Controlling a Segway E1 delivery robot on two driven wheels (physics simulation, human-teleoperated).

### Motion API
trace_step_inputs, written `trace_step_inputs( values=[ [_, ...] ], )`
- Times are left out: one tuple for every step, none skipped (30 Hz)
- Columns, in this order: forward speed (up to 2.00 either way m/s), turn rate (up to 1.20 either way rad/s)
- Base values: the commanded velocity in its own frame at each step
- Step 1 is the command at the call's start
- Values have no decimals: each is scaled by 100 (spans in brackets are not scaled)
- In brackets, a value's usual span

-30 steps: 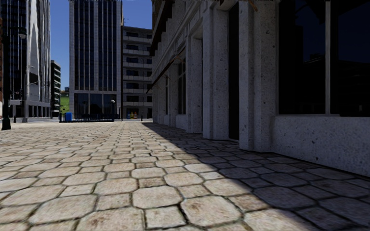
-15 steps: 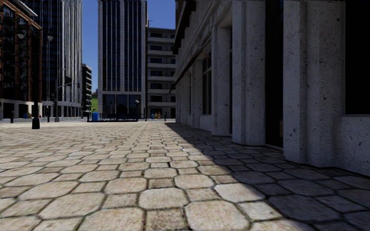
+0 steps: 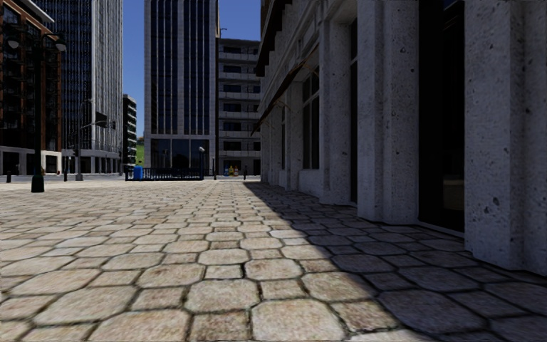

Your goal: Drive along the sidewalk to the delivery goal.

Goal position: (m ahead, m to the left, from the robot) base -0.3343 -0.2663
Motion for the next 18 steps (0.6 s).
trace_step_inputs(
  values=[
    [17,0],
    [0,0],
    [0,0],
    [0,0],
    [0,0],
    [0,0],
    [0,0],
    [0,0],
    [0,0],
    [0,0],
    [0,0],
    [0,0],
    [0,0],
    [0,0],
    [0,0],
    [0,0],
    [0,0],
    [0,0]
  ],
)
